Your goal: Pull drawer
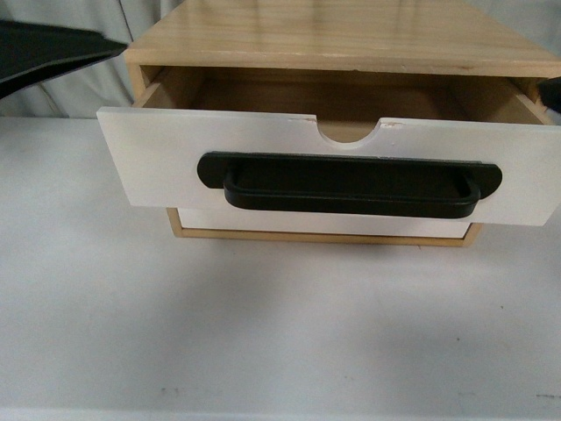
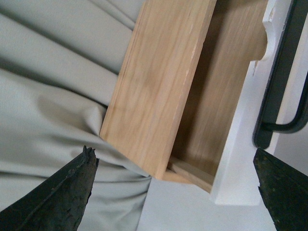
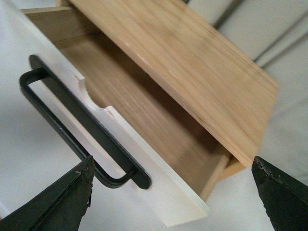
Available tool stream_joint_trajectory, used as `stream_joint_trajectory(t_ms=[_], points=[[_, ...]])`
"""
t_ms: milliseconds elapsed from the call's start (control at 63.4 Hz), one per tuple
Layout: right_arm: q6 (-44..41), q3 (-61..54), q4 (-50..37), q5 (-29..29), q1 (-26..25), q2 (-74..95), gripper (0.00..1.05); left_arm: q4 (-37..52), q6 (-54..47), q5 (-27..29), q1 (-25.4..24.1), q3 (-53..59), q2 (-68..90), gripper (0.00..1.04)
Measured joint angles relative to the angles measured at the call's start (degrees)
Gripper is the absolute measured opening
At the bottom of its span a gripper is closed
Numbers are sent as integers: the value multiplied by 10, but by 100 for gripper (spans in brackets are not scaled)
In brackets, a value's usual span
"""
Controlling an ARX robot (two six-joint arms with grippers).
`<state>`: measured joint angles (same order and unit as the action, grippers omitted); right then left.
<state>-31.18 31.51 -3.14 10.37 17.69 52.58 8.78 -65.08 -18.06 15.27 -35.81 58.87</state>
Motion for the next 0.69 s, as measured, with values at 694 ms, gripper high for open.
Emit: stream_joint_trajectory(t_ms=[694], points=[[246, -199, 17, -282, -15, -304, 96, 71, 562, 121, -146, 226, -248, 98]])
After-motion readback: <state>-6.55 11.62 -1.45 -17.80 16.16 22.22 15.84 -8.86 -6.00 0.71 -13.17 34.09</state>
